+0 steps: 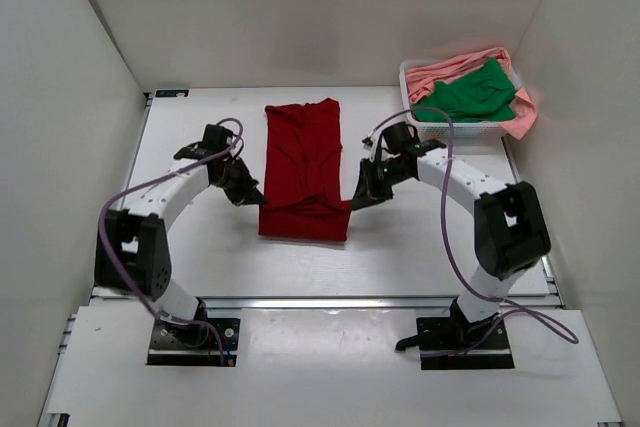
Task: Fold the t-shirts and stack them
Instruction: Fold the folded rectangular tshirt in 1/3 of the way
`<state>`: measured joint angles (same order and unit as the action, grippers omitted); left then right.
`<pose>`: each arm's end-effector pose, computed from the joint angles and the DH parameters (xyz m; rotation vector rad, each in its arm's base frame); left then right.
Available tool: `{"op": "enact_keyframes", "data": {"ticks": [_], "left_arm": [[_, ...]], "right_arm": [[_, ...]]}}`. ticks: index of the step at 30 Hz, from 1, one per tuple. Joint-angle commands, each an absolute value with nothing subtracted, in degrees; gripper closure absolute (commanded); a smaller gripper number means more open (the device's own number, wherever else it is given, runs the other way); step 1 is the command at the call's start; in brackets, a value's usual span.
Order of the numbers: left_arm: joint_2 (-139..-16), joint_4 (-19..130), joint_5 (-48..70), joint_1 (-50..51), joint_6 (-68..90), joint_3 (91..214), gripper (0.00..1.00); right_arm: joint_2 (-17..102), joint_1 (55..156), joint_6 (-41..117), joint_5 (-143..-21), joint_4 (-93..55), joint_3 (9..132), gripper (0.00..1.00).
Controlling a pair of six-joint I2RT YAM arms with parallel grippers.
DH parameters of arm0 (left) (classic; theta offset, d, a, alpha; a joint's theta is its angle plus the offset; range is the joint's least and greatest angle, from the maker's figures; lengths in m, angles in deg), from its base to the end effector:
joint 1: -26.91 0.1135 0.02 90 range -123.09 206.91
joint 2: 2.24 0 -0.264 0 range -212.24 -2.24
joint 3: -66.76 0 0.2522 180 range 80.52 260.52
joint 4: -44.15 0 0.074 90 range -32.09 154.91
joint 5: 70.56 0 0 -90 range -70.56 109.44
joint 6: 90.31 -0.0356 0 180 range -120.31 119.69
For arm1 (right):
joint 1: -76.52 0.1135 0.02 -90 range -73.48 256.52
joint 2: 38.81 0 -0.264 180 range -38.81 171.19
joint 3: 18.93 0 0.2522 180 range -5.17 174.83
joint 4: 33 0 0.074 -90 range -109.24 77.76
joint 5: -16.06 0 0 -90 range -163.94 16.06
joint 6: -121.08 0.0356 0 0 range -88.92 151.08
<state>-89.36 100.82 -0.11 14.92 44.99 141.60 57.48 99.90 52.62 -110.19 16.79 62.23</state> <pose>0.2830 -0.0723 0.2232 -0.7426 2.8064 -0.6971 0.3000 0.1526 0.2171 -0.2473 2.7799 1.0786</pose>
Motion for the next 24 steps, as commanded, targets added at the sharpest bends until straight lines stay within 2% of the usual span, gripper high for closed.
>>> {"op": "enact_keyframes", "data": {"ticks": [1,8,14,16,18,19,21,22,23,24], "left_arm": [[-94.7,100.18,-0.24,15.84,42.5,149.22,1.0],[-105.5,99.48,0.28,17.59,43.37,160.39,1.0],[-111.31,100.36,0.81,18.82,43.11,165.32,1.0],[-112.63,98.7,-0.07,19.61,44.08,165.59,0.96],[-113.51,96.94,-1.3,20.49,45.12,165.86,0.87],[-113.78,95.97,-1.3,20.67,45.74,165.77,0.75],[-113.52,88.97,-4.28,22.07,48.28,163.32,0.68],[-111.95,81.97,-5.33,22.6,51.26,161.57,0.59],[-110.45,78.25,-7.17,23.39,54.85,157.98,0.39],[-109.57,71.6,-8.15,23.92,57.41,154.82,0.32]], "right_arm": [[63.91,97.27,47.78,-110.33,20.3,72.14,1.0],[79.29,94.54,46.19,-110.33,24.88,92.98,1.0],[89.58,94.01,45.76,-110.42,27.78,106.52,1.0],[91.87,94.18,45.76,-110.5,28.22,110.39,1.0],[93.81,94.01,46.63,-109.45,27.69,113.11,0.92],[93.99,93.84,46.81,-108.93,26.56,114.01,0.9],[92.95,93.4,48.91,-108.05,21.92,113.93,0.79],[92.68,93.13,49.71,-107.96,20.59,113.32,0.77],[91.63,92.78,51.28,-106.48,18.83,112.79,0.75],[90.14,92.61,52.08,-105.33,17.94,112.0,0.73]]}}
